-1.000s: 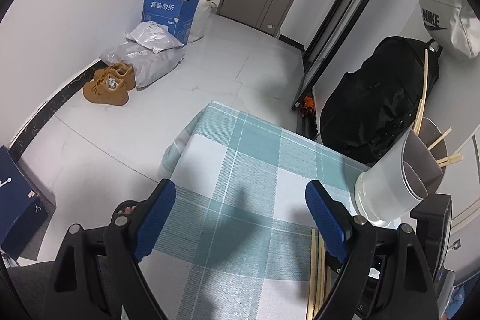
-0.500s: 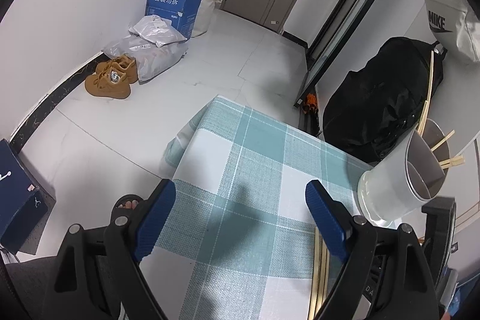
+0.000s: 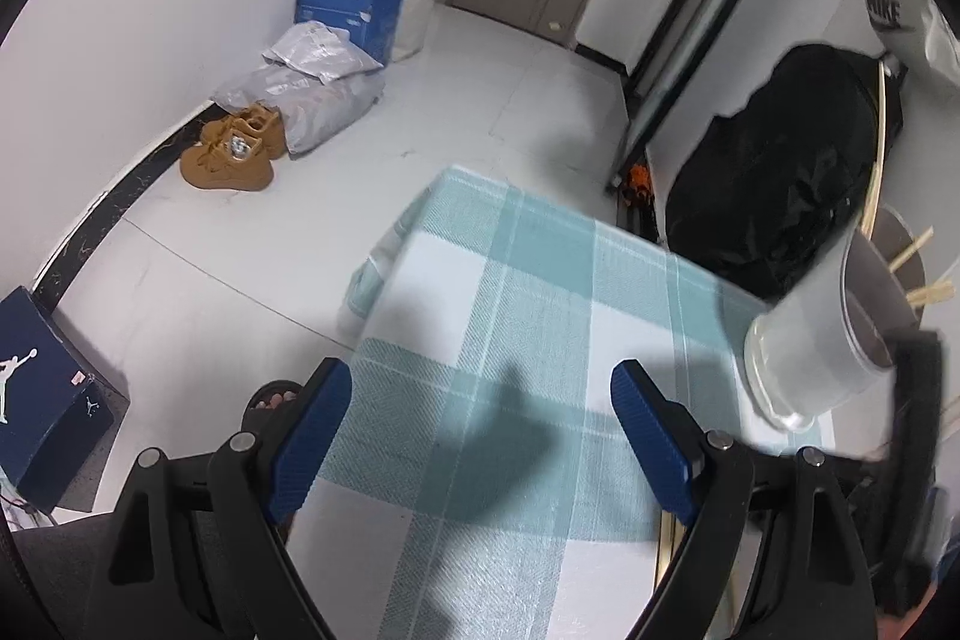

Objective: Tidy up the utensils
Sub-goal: 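Pinch one chopstick from the cloth with the right gripper, then grasp another chopstick with the left gripper while the right gripper holds its chopstick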

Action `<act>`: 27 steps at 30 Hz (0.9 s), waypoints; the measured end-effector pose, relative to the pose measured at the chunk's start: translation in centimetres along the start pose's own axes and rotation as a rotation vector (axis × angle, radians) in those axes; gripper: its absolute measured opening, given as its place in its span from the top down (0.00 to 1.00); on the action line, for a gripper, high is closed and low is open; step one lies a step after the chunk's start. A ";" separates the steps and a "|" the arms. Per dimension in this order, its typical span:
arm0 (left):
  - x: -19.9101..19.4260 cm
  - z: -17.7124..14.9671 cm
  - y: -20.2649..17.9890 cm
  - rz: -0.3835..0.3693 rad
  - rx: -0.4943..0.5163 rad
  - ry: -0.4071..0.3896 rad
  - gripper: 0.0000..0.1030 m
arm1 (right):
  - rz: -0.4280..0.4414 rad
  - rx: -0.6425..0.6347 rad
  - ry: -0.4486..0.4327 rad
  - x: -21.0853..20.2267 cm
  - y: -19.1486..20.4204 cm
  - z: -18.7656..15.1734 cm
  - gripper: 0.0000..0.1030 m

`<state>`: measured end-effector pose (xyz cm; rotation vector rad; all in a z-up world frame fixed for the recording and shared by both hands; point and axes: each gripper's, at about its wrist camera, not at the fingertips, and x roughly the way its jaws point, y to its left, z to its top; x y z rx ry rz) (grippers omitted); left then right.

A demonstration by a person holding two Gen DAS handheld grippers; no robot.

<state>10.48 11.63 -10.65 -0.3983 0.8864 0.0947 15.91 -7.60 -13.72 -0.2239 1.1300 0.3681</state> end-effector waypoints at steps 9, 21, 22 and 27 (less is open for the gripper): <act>2.1 -2.3 -4.3 -0.093 0.188 0.182 0.17 | 0.248 0.305 -0.219 -6.3 -6.1 -2.3 0.96; 3.0 -4.8 -7.4 0.050 0.397 0.272 0.17 | 0.458 0.631 -0.379 -7.6 -14.1 -8.5 0.96; 3.0 -4.8 -7.5 0.052 0.398 0.273 0.17 | 0.465 0.636 -0.383 -7.7 -14.6 -8.8 0.96; 3.7 -4.5 -8.1 0.107 0.421 0.327 0.16 | 0.481 0.666 -0.425 -8.2 -16.0 -9.7 0.96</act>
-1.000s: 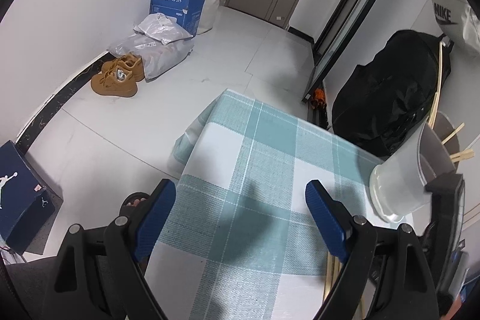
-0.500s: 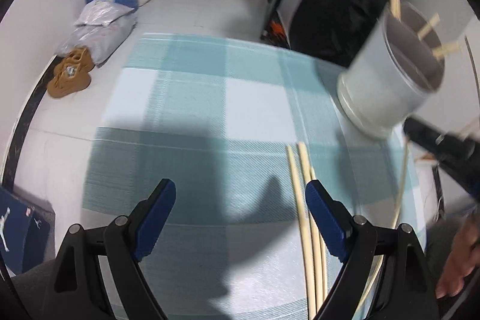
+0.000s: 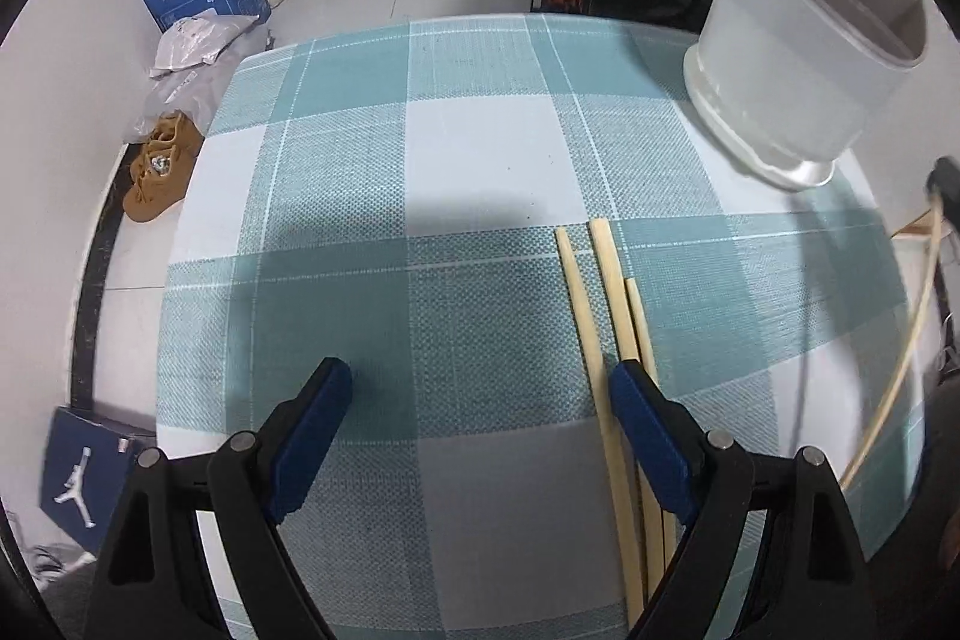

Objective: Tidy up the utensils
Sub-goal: 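Grasp another chopstick with the left gripper while the right gripper holds its chopstick, then lift both held chopsticks and carry them over the white holder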

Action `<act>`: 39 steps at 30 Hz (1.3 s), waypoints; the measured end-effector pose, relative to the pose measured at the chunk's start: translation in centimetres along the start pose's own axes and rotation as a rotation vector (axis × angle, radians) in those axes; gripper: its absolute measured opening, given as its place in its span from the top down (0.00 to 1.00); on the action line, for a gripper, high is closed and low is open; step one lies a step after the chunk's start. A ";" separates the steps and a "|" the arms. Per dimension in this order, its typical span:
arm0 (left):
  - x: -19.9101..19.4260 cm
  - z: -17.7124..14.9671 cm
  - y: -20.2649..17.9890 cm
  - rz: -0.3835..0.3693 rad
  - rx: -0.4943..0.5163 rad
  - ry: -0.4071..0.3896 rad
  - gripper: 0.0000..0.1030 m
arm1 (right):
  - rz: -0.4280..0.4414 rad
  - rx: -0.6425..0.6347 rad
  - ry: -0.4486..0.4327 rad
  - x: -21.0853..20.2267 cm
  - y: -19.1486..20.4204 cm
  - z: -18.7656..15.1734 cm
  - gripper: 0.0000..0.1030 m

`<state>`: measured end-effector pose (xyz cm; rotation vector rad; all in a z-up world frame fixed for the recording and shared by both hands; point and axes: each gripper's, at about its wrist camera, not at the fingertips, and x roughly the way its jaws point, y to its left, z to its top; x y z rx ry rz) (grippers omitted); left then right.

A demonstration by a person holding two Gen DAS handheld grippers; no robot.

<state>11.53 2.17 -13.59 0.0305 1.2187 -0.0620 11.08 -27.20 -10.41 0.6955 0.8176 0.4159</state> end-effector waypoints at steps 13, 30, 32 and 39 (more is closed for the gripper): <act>0.8 2.6 -1.7 -0.016 0.085 0.160 0.52 | 0.030 -0.018 -0.107 -1.4 0.1 1.6 0.96; 0.0 3.6 -2.0 -0.093 0.062 0.048 0.99 | -0.021 -0.052 -0.146 -2.1 0.3 1.4 0.96; -1.2 3.7 -2.1 -0.098 0.052 -0.011 0.99 | -0.022 -0.067 -0.156 -2.4 0.5 1.2 0.96; -6.1 3.0 -3.5 -0.097 0.089 -0.198 0.99 | -0.028 -0.163 -0.208 -3.6 2.7 -0.2 0.96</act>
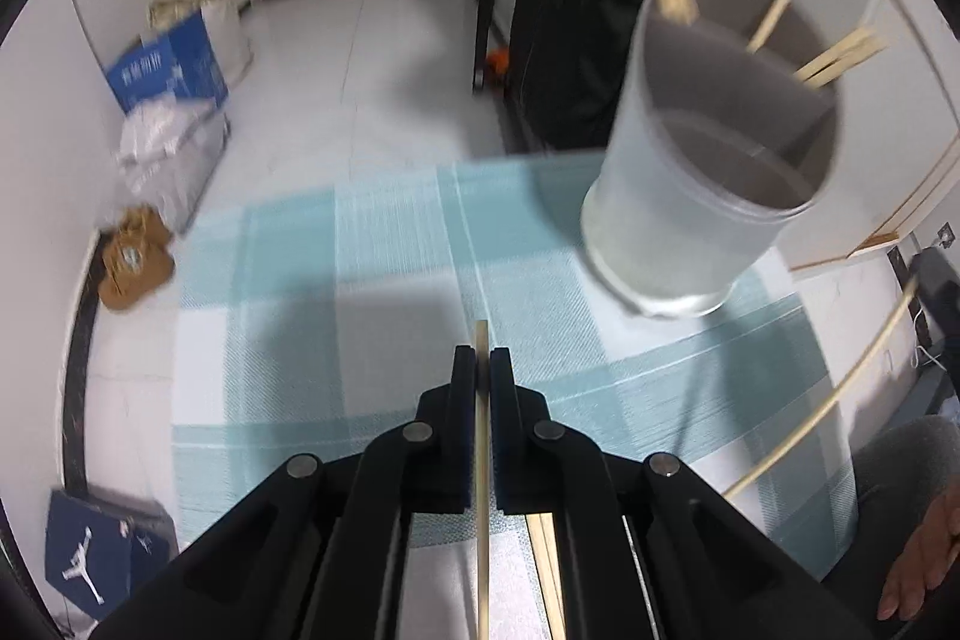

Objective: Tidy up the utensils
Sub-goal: 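Lift both held chopsticks and carry them over the white holder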

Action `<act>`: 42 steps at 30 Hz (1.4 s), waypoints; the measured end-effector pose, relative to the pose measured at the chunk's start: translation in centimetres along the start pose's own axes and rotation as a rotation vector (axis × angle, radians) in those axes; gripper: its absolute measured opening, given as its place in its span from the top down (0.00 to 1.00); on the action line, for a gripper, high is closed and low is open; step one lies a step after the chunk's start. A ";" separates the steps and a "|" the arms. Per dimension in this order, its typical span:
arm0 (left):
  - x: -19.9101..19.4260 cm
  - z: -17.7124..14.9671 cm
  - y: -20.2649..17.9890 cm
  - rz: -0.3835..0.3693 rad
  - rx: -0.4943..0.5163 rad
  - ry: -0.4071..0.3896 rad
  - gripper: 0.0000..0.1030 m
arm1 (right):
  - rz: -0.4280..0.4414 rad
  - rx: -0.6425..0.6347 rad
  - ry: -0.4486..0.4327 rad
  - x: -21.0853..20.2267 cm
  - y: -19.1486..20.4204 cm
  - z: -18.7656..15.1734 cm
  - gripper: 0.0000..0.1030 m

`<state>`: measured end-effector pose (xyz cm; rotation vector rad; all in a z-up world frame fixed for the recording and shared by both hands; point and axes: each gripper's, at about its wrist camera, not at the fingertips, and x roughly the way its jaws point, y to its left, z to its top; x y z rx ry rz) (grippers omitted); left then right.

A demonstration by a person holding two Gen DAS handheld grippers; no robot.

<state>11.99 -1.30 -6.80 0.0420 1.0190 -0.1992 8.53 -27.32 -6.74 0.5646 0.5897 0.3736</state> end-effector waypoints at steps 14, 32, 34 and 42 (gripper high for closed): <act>-5.1 -0.9 0.6 -0.026 0.015 -0.222 1.00 | -0.002 -0.200 -0.074 -2.0 5.8 -1.8 0.96; -9.2 0.3 0.0 -0.093 -0.001 -0.348 1.00 | -0.008 -0.257 -0.119 -3.3 8.4 0.0 0.96; -9.4 0.6 -0.2 -0.091 0.013 -0.353 1.00 | -0.007 -0.274 -0.120 -3.3 8.9 0.3 0.96; -10.9 2.4 -1.0 -0.096 0.034 -0.378 1.00 | 0.005 -0.294 -0.139 -3.1 10.0 3.1 0.96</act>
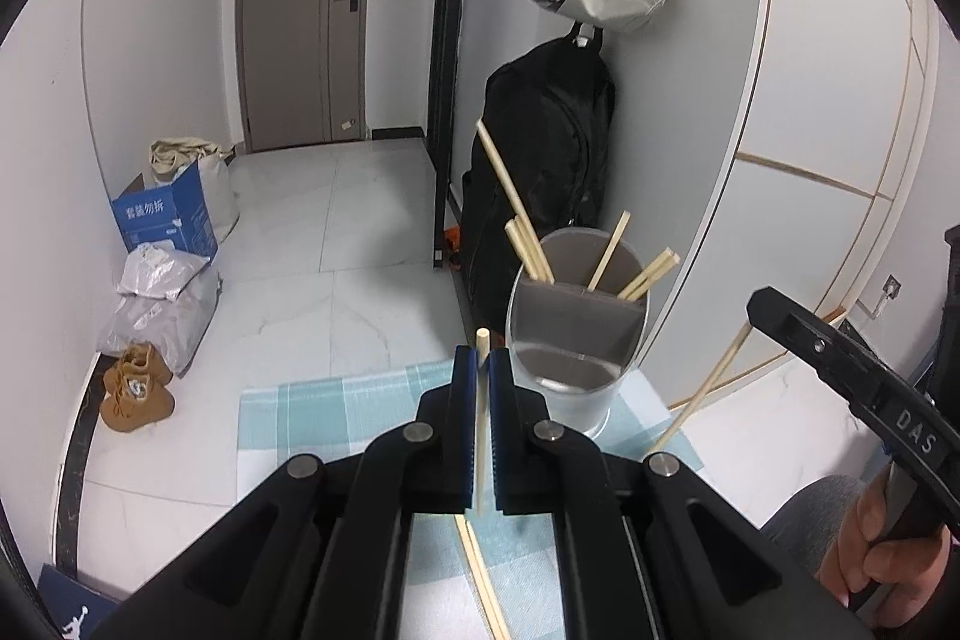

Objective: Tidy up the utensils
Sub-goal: 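Lift both held chopsticks and carry them over the white holder, then lower the chopsticks into the holder and open both grippers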

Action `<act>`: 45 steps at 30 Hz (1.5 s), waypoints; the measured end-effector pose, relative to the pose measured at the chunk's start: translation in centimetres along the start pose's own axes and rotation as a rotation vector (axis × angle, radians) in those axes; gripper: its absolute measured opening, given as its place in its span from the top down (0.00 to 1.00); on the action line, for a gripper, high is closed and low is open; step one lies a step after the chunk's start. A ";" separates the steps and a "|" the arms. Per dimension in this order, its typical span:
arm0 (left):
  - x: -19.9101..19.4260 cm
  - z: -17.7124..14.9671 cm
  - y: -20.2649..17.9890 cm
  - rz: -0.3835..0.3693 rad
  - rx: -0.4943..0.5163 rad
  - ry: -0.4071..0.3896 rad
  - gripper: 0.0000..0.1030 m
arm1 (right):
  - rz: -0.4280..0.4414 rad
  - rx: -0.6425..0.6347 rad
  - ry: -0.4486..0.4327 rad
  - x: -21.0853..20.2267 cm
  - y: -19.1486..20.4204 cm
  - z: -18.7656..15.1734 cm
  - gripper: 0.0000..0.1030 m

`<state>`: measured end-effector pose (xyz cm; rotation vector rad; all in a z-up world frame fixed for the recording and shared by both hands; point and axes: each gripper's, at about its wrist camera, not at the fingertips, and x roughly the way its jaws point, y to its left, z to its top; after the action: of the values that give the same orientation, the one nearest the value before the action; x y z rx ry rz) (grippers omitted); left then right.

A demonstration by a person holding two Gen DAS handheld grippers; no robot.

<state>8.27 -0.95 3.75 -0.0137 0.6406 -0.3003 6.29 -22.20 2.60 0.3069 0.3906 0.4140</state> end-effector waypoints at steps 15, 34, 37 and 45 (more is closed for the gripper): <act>-1.4 7.3 -0.8 -0.034 -0.044 -0.089 1.00 | -0.035 -0.024 -0.072 0.0 -1.2 9.2 0.96; 4.6 12.7 -4.7 -0.089 0.026 -0.086 1.00 | -0.131 -0.090 -0.062 5.5 -5.7 14.1 0.96; 6.2 11.7 -4.7 -0.091 0.044 -0.058 1.00 | -0.133 -0.107 -0.049 6.6 -6.1 13.2 0.96; 9.9 10.5 -3.2 -0.121 0.041 0.052 1.00 | -0.110 -0.101 0.033 8.5 -7.2 10.5 0.96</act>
<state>21.10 -7.64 6.77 -0.0049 0.6862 -0.4317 20.30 -26.89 6.60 0.1791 0.4153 0.3300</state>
